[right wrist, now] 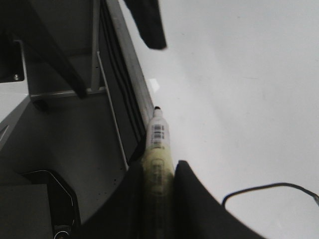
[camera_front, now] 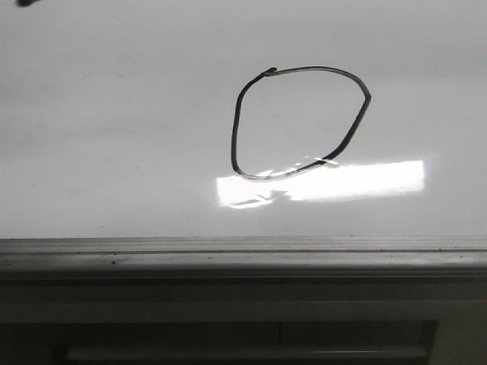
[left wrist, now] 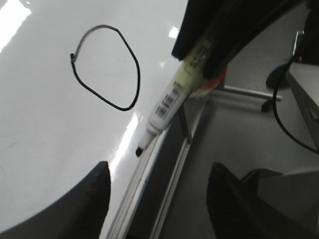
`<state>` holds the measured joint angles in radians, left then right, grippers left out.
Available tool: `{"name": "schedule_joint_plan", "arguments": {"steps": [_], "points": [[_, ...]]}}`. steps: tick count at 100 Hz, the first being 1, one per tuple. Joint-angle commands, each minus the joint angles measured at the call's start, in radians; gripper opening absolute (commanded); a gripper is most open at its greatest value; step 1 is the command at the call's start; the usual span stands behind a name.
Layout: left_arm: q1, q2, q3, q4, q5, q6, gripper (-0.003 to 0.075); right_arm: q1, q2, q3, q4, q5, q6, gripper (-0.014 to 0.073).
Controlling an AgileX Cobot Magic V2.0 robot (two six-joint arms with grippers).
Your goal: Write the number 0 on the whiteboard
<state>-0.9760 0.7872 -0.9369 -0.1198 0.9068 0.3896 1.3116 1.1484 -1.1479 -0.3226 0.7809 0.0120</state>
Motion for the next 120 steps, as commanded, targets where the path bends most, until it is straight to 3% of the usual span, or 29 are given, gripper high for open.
{"name": "schedule_joint_plan", "arguments": {"steps": [1, 32, 46, 67, 85, 97, 106, 120], "points": [[-0.006, 0.041, -0.064, -0.045, 0.003, 0.064, 0.0375, 0.023, 0.002, -0.027, -0.018, -0.085, 0.005, -0.0055], [-0.006, 0.102, -0.076, -0.083, 0.027, 0.097, 0.0372, 0.081, 0.019, -0.027, -0.015, -0.171, 0.005, -0.0055], [-0.006, 0.117, -0.076, -0.083, 0.027, 0.097, 0.0334, 0.081, 0.019, -0.027, 0.001, -0.177, 0.005, -0.0055], [-0.006, 0.142, -0.076, -0.080, 0.025, 0.097, 0.0198, 0.111, 0.019, -0.027, 0.003, -0.182, 0.005, -0.0055], [-0.006, 0.144, -0.076, -0.080, 0.010, 0.097, -0.0018, 0.124, 0.019, -0.027, 0.003, -0.178, 0.005, -0.0055], [-0.006, 0.144, -0.076, -0.080, -0.004, 0.097, -0.0020, 0.124, 0.019, -0.027, 0.003, -0.177, 0.005, -0.0053], [-0.006, 0.144, -0.076, -0.087, -0.017, 0.097, -0.0020, 0.124, 0.019, -0.027, 0.003, -0.177, 0.005, 0.0025], [-0.004, 0.144, -0.074, -0.114, -0.058, 0.080, -0.0020, 0.114, 0.001, -0.034, -0.048, -0.177, 0.005, 0.0356]]}}
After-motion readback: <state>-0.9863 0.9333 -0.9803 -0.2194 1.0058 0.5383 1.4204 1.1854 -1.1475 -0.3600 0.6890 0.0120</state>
